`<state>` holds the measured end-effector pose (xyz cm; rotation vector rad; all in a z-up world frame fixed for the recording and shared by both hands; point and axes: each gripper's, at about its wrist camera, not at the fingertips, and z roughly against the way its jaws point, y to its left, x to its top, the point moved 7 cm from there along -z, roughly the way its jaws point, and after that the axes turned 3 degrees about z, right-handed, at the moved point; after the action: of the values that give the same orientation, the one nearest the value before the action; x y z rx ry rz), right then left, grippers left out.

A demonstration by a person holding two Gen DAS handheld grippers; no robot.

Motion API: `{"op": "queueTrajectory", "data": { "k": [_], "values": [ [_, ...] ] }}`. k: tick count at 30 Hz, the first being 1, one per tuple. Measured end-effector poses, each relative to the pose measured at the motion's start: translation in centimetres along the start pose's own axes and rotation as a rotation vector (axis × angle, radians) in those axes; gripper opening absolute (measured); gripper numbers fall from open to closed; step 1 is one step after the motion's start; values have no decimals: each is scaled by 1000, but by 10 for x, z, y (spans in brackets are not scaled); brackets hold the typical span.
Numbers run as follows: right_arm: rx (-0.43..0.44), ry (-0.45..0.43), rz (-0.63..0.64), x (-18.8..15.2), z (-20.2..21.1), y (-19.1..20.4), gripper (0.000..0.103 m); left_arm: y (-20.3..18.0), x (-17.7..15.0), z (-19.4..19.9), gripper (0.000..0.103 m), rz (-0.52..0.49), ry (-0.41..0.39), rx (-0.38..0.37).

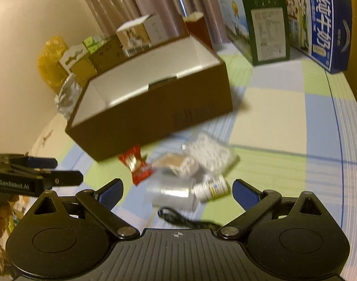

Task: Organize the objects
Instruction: 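Withdraw both tools from brown box back over remaining table items, then lower right tool onto black cable and close on it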

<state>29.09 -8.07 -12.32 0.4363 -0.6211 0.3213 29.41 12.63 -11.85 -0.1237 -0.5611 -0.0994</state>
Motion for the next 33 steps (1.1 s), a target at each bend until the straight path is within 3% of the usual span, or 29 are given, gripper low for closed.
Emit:
{"op": "queueTrajectory", "data": {
  "k": [8, 16, 19, 27, 30, 33],
  "values": [
    [-3, 54, 50, -28, -8, 5, 94, -5, -24, -13, 96, -3, 59, 1],
    [12, 90, 118, -43, -28, 10, 67, -5, -38, -26, 96, 0, 92, 10],
    [22, 96, 148, -45, -38, 12, 62, -1, -41, -32, 96, 8, 102, 28],
    [3, 146, 257, -54, -68, 8, 60, 10, -48, -40, 95, 30, 125, 53],
    [11, 186, 280, -62, -72, 8, 53, 13, -49, -40, 95, 37, 126, 57],
    [39, 219, 277, -72, -70, 11, 39, 16, -51, -41, 95, 43, 130, 60]
  ]
}}
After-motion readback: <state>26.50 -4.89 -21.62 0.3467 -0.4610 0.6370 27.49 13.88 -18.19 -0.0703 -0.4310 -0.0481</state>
